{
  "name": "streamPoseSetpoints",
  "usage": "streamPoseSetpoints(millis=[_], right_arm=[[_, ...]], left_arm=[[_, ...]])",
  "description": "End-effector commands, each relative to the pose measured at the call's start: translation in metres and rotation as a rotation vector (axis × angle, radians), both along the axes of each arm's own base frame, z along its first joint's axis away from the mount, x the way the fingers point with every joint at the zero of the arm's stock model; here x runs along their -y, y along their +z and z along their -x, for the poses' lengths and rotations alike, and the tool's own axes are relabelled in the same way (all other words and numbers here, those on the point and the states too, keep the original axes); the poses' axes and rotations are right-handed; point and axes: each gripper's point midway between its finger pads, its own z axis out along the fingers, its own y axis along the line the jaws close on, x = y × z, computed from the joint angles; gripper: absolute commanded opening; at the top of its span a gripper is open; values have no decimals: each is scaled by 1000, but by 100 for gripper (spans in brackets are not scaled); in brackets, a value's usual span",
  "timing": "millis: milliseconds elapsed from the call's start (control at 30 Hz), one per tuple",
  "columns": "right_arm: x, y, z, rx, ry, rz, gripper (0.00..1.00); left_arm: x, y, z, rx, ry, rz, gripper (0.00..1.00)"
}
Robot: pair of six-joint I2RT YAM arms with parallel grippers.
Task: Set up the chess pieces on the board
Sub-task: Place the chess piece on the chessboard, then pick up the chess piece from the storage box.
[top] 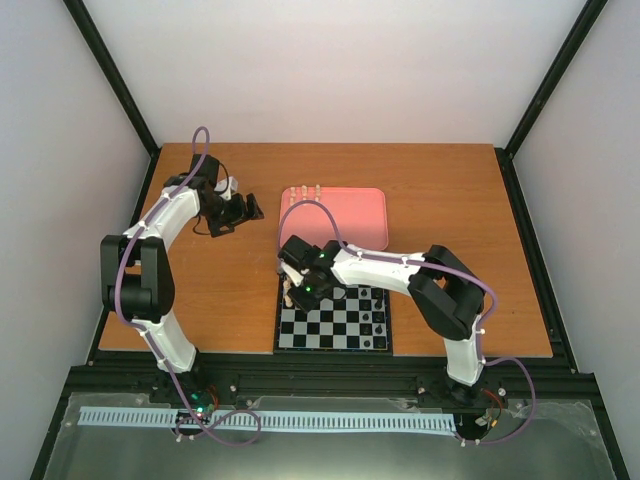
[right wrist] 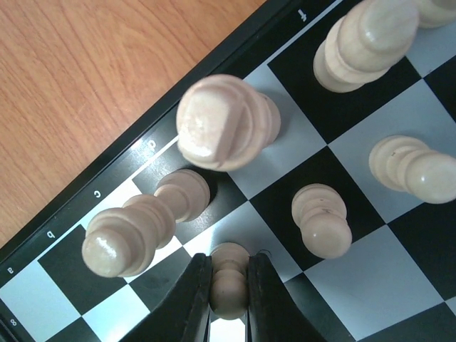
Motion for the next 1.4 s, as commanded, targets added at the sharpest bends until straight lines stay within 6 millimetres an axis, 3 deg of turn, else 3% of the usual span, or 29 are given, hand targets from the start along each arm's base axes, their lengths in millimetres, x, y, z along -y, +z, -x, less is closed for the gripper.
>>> streamPoseSetpoints(millis=[0, 200, 333, 600, 700, 800, 967, 1100, 1233, 1367], right_arm=[[-5, 1, 3, 4, 29, 6, 12], [-1, 5, 2, 17, 23, 13, 19], [3, 19, 2, 32, 23, 7, 25], [13, 92, 3, 119, 13, -87, 53], [18, 121, -13, 185, -25, -119, 60], [30, 133, -58, 213, -119, -134, 66], [46, 133, -176, 277, -331, -151, 69], [55, 112, -266, 319, -480, -145, 68], [49, 87, -322, 296, -543, -185, 61], [41, 68, -341, 294, -551, -219, 60]], left_arm=[[-1, 9, -4, 34, 0, 7, 100], [-1, 9, -3, 35, 1, 6, 100], [-2, 10, -2, 37, 1, 6, 100], [-2, 12, -3, 43, 2, 7, 100], [-2, 13, -3, 46, 1, 8, 100], [-2, 14, -3, 49, 0, 6, 100], [-3, 13, -3, 46, 1, 1, 100], [-2, 13, -4, 43, 0, 2, 100], [-2, 11, -4, 37, -2, -1, 100], [-2, 8, -4, 28, -3, -1, 100]])
